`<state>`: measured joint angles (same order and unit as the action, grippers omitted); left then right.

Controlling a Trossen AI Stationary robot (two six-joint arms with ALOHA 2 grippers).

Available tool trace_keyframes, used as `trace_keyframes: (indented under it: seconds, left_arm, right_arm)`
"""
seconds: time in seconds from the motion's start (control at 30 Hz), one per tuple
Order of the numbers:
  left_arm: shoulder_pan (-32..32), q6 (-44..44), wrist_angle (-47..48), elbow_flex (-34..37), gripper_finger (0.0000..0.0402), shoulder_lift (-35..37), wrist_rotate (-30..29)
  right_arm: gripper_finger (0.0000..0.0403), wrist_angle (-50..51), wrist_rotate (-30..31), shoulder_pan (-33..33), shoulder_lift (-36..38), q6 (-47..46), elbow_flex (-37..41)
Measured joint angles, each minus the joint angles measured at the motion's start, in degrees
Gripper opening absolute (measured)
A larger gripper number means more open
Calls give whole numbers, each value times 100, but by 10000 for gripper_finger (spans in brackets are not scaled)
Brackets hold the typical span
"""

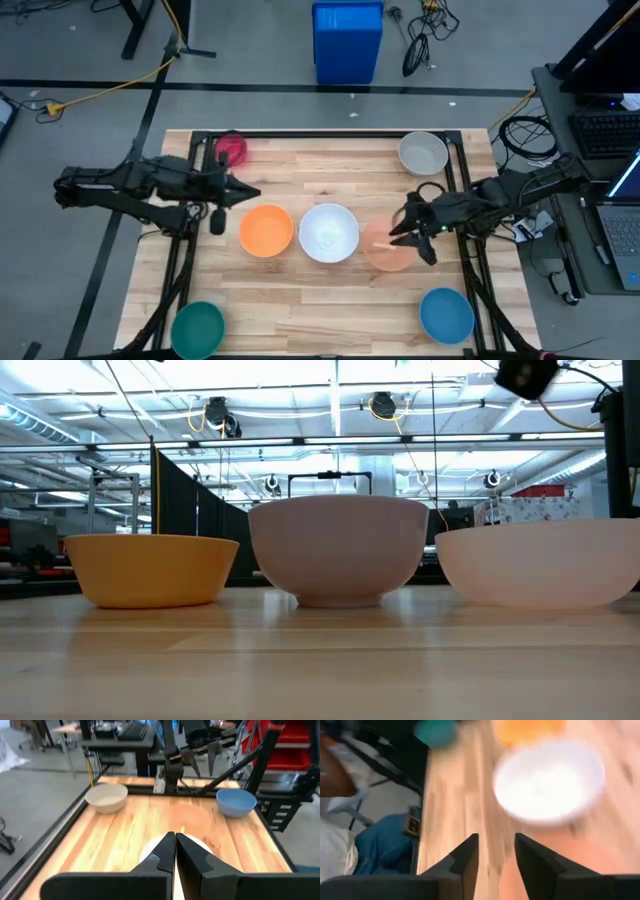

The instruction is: Nest bowls inside each other

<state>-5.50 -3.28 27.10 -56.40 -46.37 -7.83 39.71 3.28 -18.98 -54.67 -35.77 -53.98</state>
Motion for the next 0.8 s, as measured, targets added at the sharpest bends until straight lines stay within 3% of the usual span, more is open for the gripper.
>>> trace_keyframes:
  seconds: [0.13, 0.3, 0.57, 0.8]
  left_arm:
    - [0, -54, -223, 0, 0, -273, -137]
    - [0, -55, -505, 0, 0, -528, -145]
    - [0, -49, -570, 0, 0, -809, -147]
    - [0, -53, -534, 0, 0, -879, -147]
  right_arm:
    - [147, 788, 166, 97, -160, -742, 0]
    - [176, 1707, 434, 266, -524, -796, 0]
    - [234, 1901, 620, 614, -1443, -44, 0]
    - [240, 1917, 773, 990, -2265, 501, 0]
